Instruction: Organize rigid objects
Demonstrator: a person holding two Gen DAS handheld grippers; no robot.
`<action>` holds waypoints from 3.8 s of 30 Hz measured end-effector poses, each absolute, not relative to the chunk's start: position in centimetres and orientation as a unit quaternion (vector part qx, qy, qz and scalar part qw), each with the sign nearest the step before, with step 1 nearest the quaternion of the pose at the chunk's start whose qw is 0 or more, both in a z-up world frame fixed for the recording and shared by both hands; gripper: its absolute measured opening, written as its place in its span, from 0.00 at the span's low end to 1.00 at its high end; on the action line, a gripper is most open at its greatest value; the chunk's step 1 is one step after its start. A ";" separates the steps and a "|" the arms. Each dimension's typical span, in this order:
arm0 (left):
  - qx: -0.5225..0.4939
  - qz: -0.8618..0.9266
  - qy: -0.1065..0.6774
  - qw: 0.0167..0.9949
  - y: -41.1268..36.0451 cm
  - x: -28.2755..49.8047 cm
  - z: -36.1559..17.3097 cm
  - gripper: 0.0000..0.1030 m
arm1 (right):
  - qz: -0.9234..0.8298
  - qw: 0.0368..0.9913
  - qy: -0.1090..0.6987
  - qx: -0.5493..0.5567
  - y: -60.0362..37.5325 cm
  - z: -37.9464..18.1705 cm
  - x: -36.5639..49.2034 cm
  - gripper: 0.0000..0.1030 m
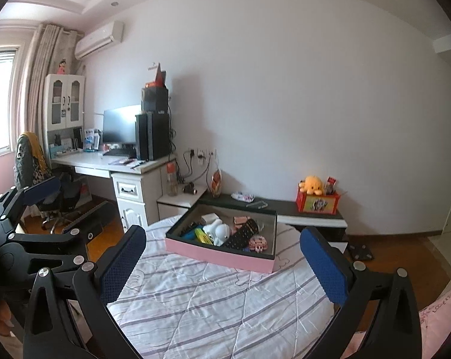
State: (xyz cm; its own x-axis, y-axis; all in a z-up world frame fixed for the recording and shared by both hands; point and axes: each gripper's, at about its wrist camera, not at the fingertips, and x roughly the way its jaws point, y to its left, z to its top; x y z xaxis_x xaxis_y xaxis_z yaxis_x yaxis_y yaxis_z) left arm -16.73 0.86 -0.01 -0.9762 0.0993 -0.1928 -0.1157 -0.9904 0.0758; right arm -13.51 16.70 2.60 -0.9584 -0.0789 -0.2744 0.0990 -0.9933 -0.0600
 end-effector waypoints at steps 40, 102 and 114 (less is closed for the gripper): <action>0.031 0.998 0.051 0.007 -0.5 -2.8 3.1 1.00 | -0.998 0.026 0.055 0.009 13.0 5.4 -0.5 1.00; 0.012 0.999 0.043 0.009 -0.5 -3.9 1.7 1.00 | -0.998 0.006 0.068 0.017 12.0 4.7 0.1 1.00; 0.005 0.999 0.044 0.008 -0.5 -4.0 1.5 1.00 | -0.997 0.006 0.071 0.022 12.0 4.7 -0.2 1.00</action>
